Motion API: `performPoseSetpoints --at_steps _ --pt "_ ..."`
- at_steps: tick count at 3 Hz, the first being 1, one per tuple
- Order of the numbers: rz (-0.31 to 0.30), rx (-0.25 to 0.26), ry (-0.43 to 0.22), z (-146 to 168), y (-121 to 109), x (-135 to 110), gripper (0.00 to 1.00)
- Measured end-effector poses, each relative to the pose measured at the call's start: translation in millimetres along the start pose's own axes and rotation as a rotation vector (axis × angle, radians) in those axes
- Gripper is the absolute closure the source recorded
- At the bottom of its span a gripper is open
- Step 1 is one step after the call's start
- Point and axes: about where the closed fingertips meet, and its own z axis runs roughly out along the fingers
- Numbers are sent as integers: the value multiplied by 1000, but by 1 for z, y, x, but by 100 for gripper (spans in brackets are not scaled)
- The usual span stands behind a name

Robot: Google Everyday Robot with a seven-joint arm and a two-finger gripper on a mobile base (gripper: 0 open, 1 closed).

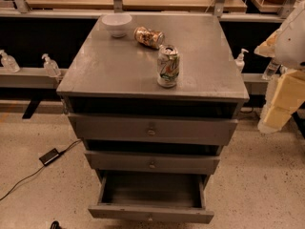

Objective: Close bottom drawer

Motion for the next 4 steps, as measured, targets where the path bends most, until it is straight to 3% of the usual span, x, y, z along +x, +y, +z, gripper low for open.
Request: performPoseSetpoints --at_steps 1,2,3,4 --pt "-1 1 -3 0 0 -1 0" --pt "32 -59 -50 37 9 0 0" --pt "168 -239 -278 146 68 -9 0" --pt "271 -369 -482 234 127 -12 0"
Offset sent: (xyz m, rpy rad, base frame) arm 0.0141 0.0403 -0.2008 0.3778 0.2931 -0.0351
